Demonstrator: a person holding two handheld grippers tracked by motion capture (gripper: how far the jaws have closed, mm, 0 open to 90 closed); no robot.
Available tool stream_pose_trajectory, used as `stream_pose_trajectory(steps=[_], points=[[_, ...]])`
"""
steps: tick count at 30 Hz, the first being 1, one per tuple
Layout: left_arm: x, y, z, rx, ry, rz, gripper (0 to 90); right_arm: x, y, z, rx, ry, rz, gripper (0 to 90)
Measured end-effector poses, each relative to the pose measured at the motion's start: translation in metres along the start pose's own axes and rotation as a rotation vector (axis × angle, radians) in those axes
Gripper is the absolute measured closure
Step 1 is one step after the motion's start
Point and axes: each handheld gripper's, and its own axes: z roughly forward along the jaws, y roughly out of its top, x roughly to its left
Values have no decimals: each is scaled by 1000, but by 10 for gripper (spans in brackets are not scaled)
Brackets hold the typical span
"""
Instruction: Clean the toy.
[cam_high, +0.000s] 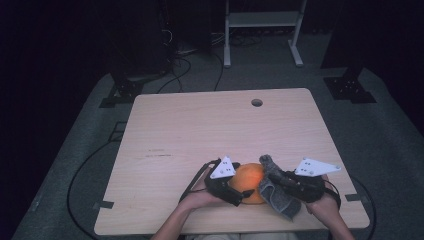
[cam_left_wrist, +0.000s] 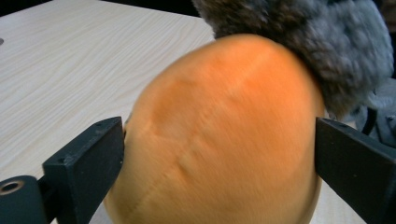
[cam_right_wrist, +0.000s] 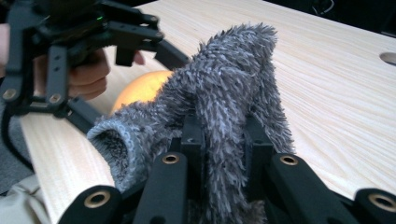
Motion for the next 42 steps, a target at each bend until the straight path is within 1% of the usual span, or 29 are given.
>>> stream_pose_trajectory(steps=[2, 3, 5, 6, 7, 9, 10, 11, 12, 14, 16, 18, 19, 21, 22, 23, 24, 26, 28, 30, 31, 32, 33, 34, 35, 36, 38, 40, 42], points=[[-3, 1, -3, -4, -27, 25, 137, -4, -2, 1, 5, -13, 6, 742], [-4, 3, -5, 4, -41, 43, 155, -6, -4, 1, 7, -20, 14, 742], [-2, 3, -6, 2, -63, 43, 162, -10, -8, -1, 5, -11, 38, 742], [-1, 3, -7, -3, -83, 38, 162, -11, -9, -2, 6, -14, 41, 742], [1, 2, -10, -9, -86, 37, 162, -12, -9, -2, 9, -24, 38, 742], [5, 1, -9, -12, -57, 0, 146, -15, -9, -2, 12, -33, 45, 742], [5, 1, -7, 0, -43, -13, 101, -15, -9, -1, 13, -32, 48, 742], [6, 1, -5, 16, -32, -25, 83, -16, -9, -1, 13, -34, 46, 742], [6, 0, -3, 13, -38, -25, 86, -16, -9, -1, 15, -35, 46, 743], [4, -3, -2, -4, -38, -17, 148, -16, -10, -1, 19, -44, 38, 742], [1, -4, -2, -4, -20, -3, 219, -18, -10, -4, 32, -51, 34, 741], [0, -3, -2, 5, -6, -1, 240, -18, -6, -9, 31, -73, 36, 743], [0, -3, -2, 7, -4, 8, 245, -16, -2, -13, 17, -68, 33, 743], [-1, -4, -2, 6, -5, 12, 254, -5, 8, -19, -20, -49, 3, 743], [-1, -4, -1, 3, 0, 10, 263, 0, 12, -19, -31, -37, -7, 743], [-2, -3, 0, 2, 3, 8, 270, 8, 17, -17, -38, -16, -30, 743], [-2, -4, 0, 2, 3, 9, 278, 14, 20, -13, -28, -14, -58, 742], [-2, -4, -2, 2, -11, 12, 283, 17, 19, -5, 10, -22, -84, 741], [0, -4, -4, -8, -39, 17, 265, 11, 12, 1, 26, -17, -66, 743], [2, -2, -6, -22, -62, -4, 185, 8, 7, -1, 33, 6, -44, 743], [3, -1, -5, -23, -46, -3, 151, 8, 6, -3, 37, 2, -51, 743], [3, 0, -3, -14, -34, -10, 87, 9, 4, -5, 42, -2, -59, 743], [3, -1, 1, 10, -24, -25, 45, 9, 4, -5, 42, 5, -58, 742], [3, -2, 3, 16, -27, -35, 29, 9, 3, -5, 40, 17, -50, 741], [2, -4, 5, 15, -38, -40, 36, 8, 3, -5, 40, 19, -51, 741], [1, -5, 5, 4, -39, -29, 79, 8, 3, -5, 42, 17, -51, 741], [-1, -4, 2, -22, -23, -16, 220, 6, 3, -7, 40, -2, -54, 740], [-3, 1, -2, -65, -15, -12, 290, 6, 4, -10, 23, -24, -46, 741], [-6, 5, -5, -86, -5, 8, 325, 8, 8, -15, 8, -54, -63, 741]])
